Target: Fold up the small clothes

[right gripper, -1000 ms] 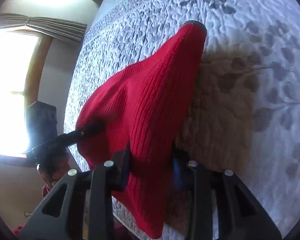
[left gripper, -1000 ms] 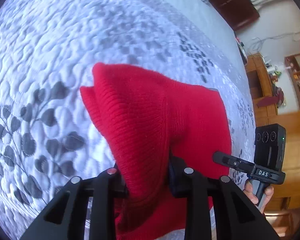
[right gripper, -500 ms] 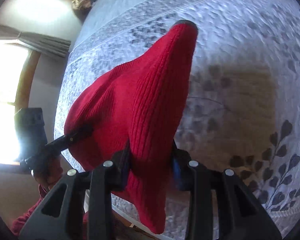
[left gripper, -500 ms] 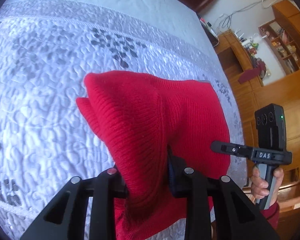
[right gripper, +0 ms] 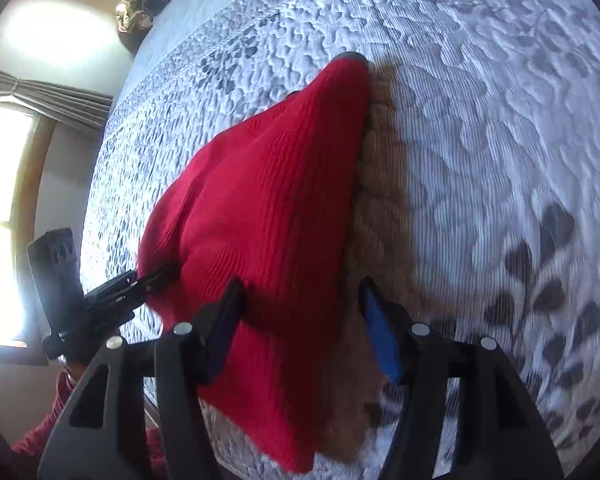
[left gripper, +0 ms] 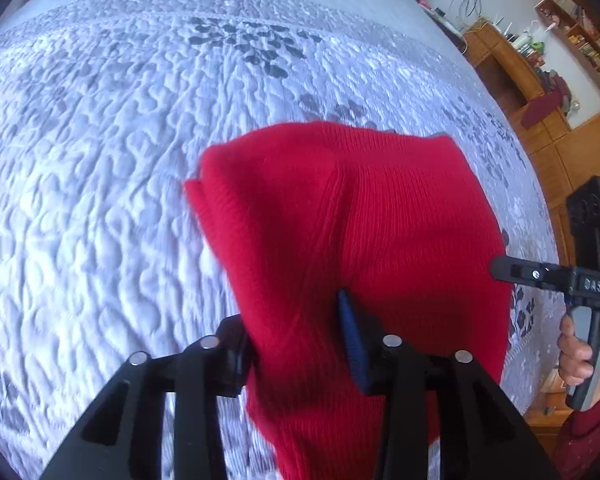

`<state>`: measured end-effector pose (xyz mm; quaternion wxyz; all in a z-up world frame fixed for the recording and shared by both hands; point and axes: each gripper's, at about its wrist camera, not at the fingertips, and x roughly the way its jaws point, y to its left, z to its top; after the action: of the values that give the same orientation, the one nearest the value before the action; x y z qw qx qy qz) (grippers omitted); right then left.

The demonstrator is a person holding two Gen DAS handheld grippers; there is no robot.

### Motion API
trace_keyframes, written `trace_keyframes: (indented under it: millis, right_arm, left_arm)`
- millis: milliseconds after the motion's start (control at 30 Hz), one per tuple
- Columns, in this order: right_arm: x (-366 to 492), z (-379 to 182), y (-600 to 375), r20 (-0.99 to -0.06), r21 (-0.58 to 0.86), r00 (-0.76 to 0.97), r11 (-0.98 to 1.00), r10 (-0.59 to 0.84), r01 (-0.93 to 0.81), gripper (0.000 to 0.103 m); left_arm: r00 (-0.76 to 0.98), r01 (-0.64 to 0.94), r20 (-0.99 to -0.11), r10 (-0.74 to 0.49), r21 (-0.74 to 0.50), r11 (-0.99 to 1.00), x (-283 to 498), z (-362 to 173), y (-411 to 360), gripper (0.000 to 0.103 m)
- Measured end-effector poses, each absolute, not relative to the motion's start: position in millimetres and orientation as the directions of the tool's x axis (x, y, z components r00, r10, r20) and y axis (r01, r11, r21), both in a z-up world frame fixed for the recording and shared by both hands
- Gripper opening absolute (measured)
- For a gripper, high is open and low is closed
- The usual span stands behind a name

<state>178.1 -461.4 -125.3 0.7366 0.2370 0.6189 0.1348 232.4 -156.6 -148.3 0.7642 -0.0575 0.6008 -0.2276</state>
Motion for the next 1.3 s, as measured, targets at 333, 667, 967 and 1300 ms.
trace_keyframes:
  millis: [333, 667, 967, 1300]
  right_arm:
    - [80.5, -145.6, -429.1, -0.890, 0.456, 0.086, 0.881, 0.448, 0.123, 0.027]
    - [49.8, -141.3, -411.5, -0.943, 0.320, 0.140, 0.939, 0.302, 0.129, 0.032]
    - [-5.3, -74.1, -404.5, -0.944, 0.170, 0.314, 0.966, 0.103, 0.193, 0.078]
    - [-27.3, -33.6, -368.4, -0.926, 0.088, 0.378, 0.975, 0.004, 0.206, 0.092]
  left_arm:
    - [0.198, 0.311, -0.931, -0.305, -0.236, 0.921, 158.4, -160.5, -147.1, 0.048]
    - [0.270, 0.334, -0.929, -0.253, -0.156, 0.930, 140.2, -158.3, -145.9, 0.049]
    - [0.345, 0.254, -0.928, -0.144, -0.055, 0.966, 106.2, -103.9, -133.6, 0.068]
    - [0.427, 0.230, -0.898, -0.109, -0.009, 0.973, 65.4, -46.0, -129.1, 0.076]
